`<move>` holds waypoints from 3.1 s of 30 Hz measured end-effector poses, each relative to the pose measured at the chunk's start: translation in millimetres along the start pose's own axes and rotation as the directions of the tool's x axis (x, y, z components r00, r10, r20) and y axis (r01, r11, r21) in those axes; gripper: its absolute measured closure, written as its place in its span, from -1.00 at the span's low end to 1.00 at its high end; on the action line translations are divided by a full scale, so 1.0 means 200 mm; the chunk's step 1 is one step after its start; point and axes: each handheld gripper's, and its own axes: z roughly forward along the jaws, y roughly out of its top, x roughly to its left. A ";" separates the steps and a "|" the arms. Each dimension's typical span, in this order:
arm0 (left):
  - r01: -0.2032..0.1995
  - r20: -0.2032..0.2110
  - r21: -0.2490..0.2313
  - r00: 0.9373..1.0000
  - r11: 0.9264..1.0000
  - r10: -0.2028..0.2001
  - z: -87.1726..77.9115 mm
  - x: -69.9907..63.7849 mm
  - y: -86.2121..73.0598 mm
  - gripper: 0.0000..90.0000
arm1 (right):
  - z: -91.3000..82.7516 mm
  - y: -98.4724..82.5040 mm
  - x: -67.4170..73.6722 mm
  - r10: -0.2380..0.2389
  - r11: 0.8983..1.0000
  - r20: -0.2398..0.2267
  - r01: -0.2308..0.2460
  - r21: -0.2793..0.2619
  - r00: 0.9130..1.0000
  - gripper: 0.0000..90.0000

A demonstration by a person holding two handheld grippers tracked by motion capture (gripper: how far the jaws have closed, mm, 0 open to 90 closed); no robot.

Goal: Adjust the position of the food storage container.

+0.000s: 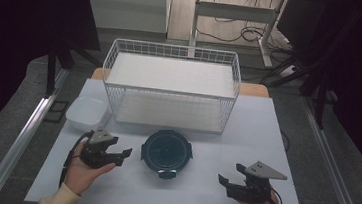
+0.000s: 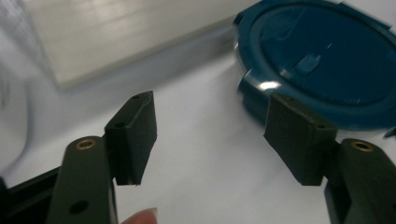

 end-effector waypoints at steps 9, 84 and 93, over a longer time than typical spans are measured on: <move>-0.012 0.063 0.025 0.998 1.000 0.010 0.07 0.02 0.16 0.07 | -0.02 -0.01 -0.04 0.023 1.000 -0.001 -0.023 -0.012 1.000 -0.49; -0.299 0.315 0.161 0.919 0.941 0.238 0.64 -0.15 0.44 1.00 | 0.01 -0.05 -0.07 0.064 0.998 -0.030 -0.063 0.008 0.998 -0.49; -0.326 0.353 0.149 0.900 0.934 0.258 0.61 -0.19 0.41 1.00 | 0.02 -0.05 -0.07 0.057 0.998 -0.030 -0.057 0.011 0.998 -0.49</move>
